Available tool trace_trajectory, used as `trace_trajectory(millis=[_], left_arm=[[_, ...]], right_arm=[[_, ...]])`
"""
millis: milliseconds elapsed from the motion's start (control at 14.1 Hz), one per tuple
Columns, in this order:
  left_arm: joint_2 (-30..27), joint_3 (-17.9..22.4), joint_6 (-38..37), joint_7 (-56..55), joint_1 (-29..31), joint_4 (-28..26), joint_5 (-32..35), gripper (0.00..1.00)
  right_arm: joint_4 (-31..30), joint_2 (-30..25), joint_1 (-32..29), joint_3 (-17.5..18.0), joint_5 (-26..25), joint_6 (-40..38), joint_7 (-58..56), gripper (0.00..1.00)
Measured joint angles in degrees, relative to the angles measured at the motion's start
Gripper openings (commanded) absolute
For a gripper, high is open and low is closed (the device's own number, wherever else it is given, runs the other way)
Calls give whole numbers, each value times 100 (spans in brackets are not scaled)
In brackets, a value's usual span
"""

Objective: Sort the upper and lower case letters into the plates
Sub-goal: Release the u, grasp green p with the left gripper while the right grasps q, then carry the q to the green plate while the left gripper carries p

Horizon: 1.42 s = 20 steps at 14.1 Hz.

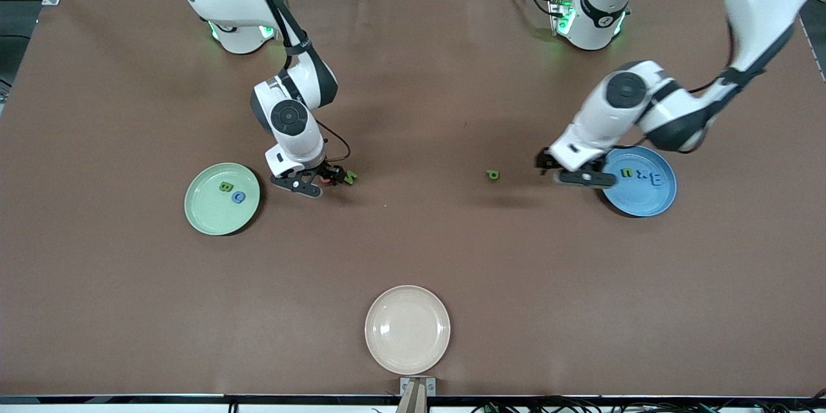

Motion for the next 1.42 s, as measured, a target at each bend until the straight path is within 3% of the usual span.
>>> trace_trajectory(millis=[283,425,708,991,1274,1416], left_arm=[[3,1154,-8,-960,-2050,533,-20,99],[57,1658,65,-1205,-2753,728,-69,99],[183,1828,475,-1234,-2866,866,-113,92],[343,1978,722,-1229,-2859,868,-113,80],[445,1986,731,-1196,-2888,873,-113,74],[475,1987,731,-1196,-2908,875,-113,66]], right_arm=[[7,1,6,11,-1,7,2,89],[7,2,9,11,-1,7,2,80],[18,2,14,30,-1,7,2,46],[18,-78,6,10,-9,-97,2,4],[18,-78,0,12,-9,-97,2,0],[24,-78,-35,10,-9,-92,-19,0]])
